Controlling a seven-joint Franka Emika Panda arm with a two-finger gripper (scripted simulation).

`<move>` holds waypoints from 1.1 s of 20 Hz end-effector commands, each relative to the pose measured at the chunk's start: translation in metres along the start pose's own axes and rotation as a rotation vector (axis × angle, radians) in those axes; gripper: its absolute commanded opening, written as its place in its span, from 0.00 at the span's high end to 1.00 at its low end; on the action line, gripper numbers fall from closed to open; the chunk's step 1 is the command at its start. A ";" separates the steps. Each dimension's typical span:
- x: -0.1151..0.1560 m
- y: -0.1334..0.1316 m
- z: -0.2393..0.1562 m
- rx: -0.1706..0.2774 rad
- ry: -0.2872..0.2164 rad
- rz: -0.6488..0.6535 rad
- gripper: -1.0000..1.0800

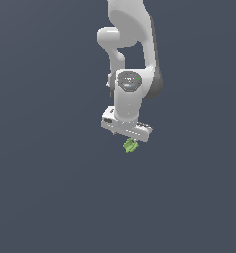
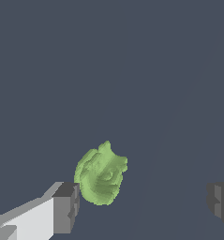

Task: Pick up the object and move it to a goal position.

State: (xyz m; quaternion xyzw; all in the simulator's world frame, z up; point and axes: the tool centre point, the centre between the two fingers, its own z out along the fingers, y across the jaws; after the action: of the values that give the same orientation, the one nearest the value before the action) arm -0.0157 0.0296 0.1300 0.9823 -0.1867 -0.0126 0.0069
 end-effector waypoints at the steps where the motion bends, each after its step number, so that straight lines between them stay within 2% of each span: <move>1: -0.003 -0.004 0.004 0.002 0.001 0.063 0.04; 22: -0.027 -0.034 0.031 0.020 0.011 0.577 0.04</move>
State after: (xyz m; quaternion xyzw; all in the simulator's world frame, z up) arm -0.0285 0.0683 0.1009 0.8968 -0.4425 -0.0037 0.0020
